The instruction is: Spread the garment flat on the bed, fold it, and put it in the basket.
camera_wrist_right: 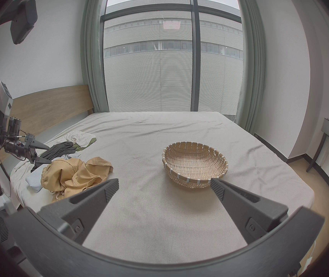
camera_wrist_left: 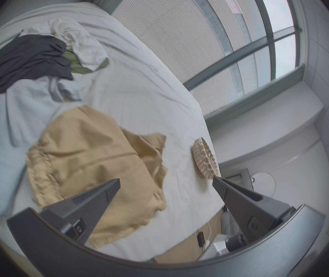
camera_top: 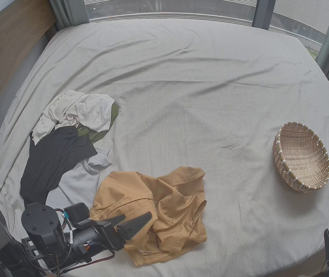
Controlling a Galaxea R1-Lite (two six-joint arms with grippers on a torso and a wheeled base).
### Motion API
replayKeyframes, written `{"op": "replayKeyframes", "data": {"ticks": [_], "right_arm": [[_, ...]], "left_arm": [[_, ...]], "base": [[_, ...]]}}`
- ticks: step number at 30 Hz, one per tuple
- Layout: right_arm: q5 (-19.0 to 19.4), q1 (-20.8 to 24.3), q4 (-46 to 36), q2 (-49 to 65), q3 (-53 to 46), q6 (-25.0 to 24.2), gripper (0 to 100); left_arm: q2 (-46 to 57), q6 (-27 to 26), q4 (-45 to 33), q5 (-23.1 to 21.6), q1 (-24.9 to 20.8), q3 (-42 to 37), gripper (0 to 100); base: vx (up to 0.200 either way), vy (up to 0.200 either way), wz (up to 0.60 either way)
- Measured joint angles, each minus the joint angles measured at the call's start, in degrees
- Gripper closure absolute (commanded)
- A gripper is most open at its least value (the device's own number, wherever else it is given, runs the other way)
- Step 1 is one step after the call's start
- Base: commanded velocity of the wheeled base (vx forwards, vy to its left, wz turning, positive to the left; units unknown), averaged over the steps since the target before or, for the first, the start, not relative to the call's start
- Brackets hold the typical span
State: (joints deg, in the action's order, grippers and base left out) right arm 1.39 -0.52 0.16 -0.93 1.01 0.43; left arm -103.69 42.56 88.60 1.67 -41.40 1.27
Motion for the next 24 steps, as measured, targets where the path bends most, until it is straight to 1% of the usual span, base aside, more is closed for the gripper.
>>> {"op": "replayKeyframes", "data": {"ticks": [2,4,7,19,21,24], "right_arm": [[-0.05,0.0,0.0,0.0,0.0,0.0,0],[-0.05,0.0,0.0,0.0,0.0,0.0,0],[-0.05,0.0,-0.02,0.0,0.0,0.0,0],[-0.06,0.0,0.0,0.0,0.0,0.01,0],[-0.06,0.0,0.0,0.0,0.0,0.0,0],[-0.06,0.0,0.0,0.0,0.0,0.0,0]], "left_arm": [[0.44,0.22,-0.83,0.33,2.84,-0.15,0],[0.59,0.3,-2.28,0.49,4.63,-0.2,0],[0.8,0.44,-6.41,0.57,6.01,-0.28,0],[4.13,0.46,-20.97,0.98,8.55,-0.28,0],[5.07,0.5,-22.66,0.71,8.8,-0.28,0],[5.79,0.6,-23.05,0.4,8.85,-0.23,0]], "base": [[0.0,0.0,0.0],[0.0,0.0,0.0],[0.0,0.0,0.0],[0.0,0.0,0.0],[0.0,0.0,0.0],[0.0,0.0,0.0]]}}
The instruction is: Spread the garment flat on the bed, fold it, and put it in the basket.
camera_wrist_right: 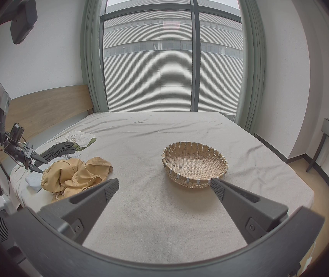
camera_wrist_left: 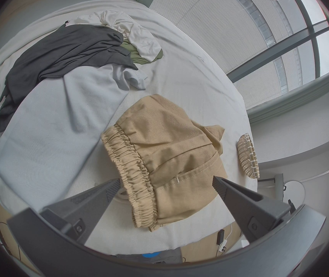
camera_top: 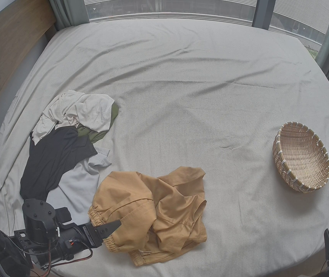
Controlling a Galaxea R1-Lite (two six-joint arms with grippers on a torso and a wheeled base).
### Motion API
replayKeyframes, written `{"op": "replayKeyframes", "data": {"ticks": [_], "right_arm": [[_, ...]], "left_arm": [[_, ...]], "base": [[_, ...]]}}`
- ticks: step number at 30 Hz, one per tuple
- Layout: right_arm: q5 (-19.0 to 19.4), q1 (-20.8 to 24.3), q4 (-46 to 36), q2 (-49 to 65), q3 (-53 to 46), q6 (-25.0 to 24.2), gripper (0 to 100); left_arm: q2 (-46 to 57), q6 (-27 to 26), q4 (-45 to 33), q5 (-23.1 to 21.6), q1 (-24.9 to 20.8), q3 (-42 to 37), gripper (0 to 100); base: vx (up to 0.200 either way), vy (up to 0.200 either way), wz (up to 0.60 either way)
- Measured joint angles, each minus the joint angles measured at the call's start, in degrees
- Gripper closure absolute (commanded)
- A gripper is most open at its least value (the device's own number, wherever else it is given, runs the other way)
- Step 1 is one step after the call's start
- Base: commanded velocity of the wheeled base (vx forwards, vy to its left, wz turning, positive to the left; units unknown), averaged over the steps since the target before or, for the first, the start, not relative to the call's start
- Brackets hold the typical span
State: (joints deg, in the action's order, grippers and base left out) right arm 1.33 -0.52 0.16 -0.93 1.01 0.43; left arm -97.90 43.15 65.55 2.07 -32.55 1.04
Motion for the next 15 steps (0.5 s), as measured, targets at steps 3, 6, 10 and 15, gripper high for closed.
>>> {"op": "replayKeyframes", "data": {"ticks": [3,6,10,15], "right_arm": [[0.0,0.0,0.0,0.0,0.0,0.01,0],[0.01,0.0,-0.02,0.0,0.0,0.0,0],[0.0,0.0,0.0,0.0,0.0,0.0,0],[0.01,0.0,0.0,0.0,0.0,0.01,0]], "left_arm": [[0.28,0.06,-0.4,-0.2,0.05,-0.02,0],[-0.22,0.06,-0.49,-0.62,0.05,-0.02,0],[-1.88,0.06,-0.4,-0.99,-0.11,-0.02,0],[-4.88,0.0,1.37,-0.96,-0.17,-0.02,0]], "base": [[0.0,0.0,0.0],[0.0,0.0,0.0],[0.0,0.0,0.0],[0.0,0.0,0.0]]}}
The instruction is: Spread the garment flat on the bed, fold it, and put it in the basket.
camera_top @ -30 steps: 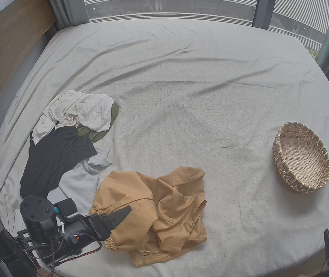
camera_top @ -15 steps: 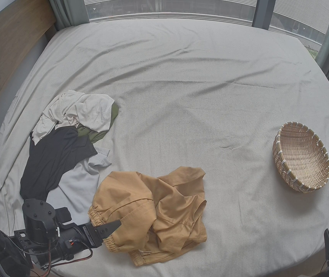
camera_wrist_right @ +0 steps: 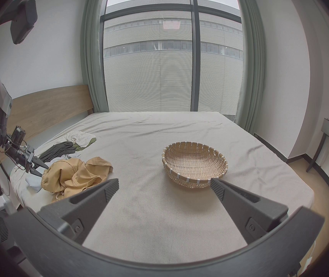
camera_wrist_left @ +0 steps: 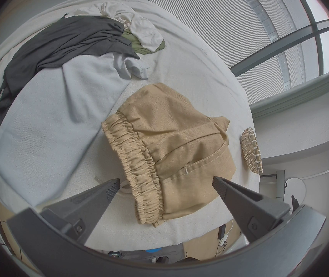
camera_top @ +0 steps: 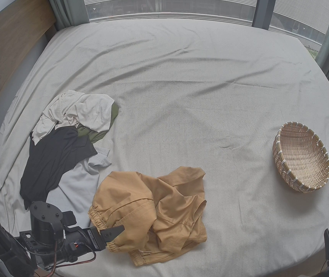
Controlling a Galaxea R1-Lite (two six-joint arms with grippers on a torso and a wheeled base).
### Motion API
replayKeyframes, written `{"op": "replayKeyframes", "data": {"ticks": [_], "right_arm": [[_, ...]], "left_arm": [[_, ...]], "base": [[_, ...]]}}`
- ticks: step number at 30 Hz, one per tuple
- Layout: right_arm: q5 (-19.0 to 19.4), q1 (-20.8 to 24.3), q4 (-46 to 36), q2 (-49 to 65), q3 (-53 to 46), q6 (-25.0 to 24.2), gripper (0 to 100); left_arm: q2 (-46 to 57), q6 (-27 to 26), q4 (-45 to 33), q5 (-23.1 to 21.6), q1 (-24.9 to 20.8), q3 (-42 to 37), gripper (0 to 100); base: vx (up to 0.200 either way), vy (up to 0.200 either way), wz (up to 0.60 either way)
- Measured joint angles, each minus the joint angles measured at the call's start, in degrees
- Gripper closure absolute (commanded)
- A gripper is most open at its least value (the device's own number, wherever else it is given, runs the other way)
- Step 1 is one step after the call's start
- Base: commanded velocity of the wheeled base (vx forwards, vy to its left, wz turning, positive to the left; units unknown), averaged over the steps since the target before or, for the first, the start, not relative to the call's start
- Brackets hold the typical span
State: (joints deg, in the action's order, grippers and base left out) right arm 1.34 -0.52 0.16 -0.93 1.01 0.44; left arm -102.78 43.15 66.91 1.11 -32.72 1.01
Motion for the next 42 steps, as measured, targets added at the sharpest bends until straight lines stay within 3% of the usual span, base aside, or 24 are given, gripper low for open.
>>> {"op": "replayKeyframes", "data": {"ticks": [5,13,21,25,42], "right_arm": [[0.02,0.0,0.0,0.0,0.0,0.05,0],[-0.01,0.0,0.0,0.0,0.0,0.02,0],[-0.04,0.0,-0.02,0.0,0.0,0.05,0],[-0.04,0.0,-0.02,0.0,0.0,0.0,0],[-0.01,0.0,-0.02,0.0,0.0,0.05,0]], "left_arm": [[-2.1,0.04,0.94,0.0,0.01,0.24,0],[-5.38,1.45,10.44,0.11,1.08,5.85,0],[-4.63,1.67,9.89,-0.27,4.74,10.7,0],[-3.51,1.76,8.83,-3.0,6.07,11.75,0],[-2.86,2.68,9.07,-3.56,0.69,4.35,0]], "base": [[0.0,0.0,0.0],[0.0,0.0,0.0],[0.0,0.0,0.0],[0.0,0.0,0.0],[0.0,0.0,0.0]]}}
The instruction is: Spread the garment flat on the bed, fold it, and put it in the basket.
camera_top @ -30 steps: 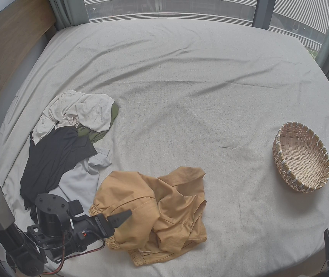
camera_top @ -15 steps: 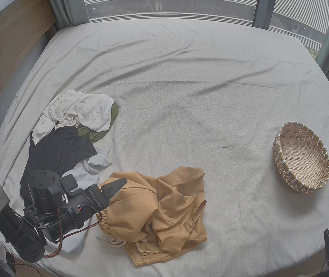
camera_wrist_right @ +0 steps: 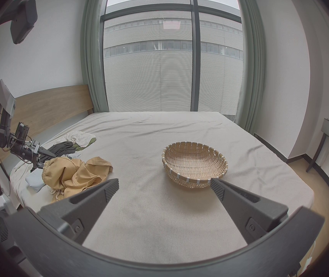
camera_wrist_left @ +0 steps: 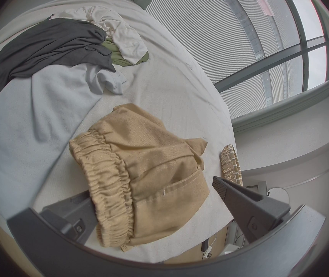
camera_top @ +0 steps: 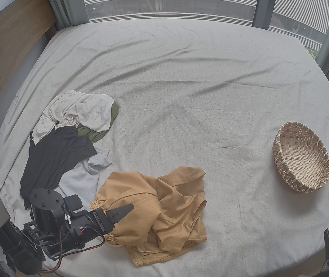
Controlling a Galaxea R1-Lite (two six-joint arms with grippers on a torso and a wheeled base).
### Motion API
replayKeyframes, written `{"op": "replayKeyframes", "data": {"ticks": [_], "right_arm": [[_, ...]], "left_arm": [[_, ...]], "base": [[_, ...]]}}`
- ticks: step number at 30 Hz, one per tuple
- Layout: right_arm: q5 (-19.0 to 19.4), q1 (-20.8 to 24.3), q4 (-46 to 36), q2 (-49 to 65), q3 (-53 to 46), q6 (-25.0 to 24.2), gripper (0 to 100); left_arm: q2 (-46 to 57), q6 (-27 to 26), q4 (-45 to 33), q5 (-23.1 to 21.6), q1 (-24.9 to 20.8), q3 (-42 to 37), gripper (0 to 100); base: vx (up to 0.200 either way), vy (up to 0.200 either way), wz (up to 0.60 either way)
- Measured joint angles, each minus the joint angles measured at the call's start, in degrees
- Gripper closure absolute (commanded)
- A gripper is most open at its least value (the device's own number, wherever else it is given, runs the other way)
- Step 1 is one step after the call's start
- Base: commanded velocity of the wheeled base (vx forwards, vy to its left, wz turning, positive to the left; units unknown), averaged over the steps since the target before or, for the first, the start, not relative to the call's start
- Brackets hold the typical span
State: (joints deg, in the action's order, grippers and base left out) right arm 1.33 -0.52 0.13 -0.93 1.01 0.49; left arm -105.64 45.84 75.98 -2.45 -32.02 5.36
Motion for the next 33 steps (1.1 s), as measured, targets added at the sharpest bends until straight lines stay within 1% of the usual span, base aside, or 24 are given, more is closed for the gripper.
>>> {"op": "replayKeyframes", "data": {"ticks": [7,8,21,25,28,33], "right_arm": [[-0.02,0.0,0.02,0.0,0.0,-0.02,0],[-0.02,0.0,0.0,0.0,0.0,-0.02,0],[0.0,0.0,0.02,0.0,0.0,-0.06,0],[0.01,0.0,0.02,0.0,0.0,-0.09,0],[0.04,0.04,0.0,0.0,0.0,-0.11,0],[0.04,0.04,0.0,0.0,0.0,-0.13,0]], "left_arm": [[-0.85,-0.16,0.68,0.11,-0.11,0.37,0],[-1.02,-0.16,1.06,0.13,-0.11,0.5,100],[-6.53,-0.02,11.47,0.65,0.77,0.87,100],[-6.12,0.04,12.69,0.29,1.49,2.27,100],[-4.33,0.06,12.73,-1.45,1.82,3.73,100],[-0.37,-0.11,12.73,-7.84,2.89,7.53,100]], "base": [[0.0,0.0,0.0],[0.0,0.0,0.0],[0.0,0.0,0.0],[0.0,0.0,0.0],[0.0,0.0,0.0],[0.0,0.0,0.0]]}}
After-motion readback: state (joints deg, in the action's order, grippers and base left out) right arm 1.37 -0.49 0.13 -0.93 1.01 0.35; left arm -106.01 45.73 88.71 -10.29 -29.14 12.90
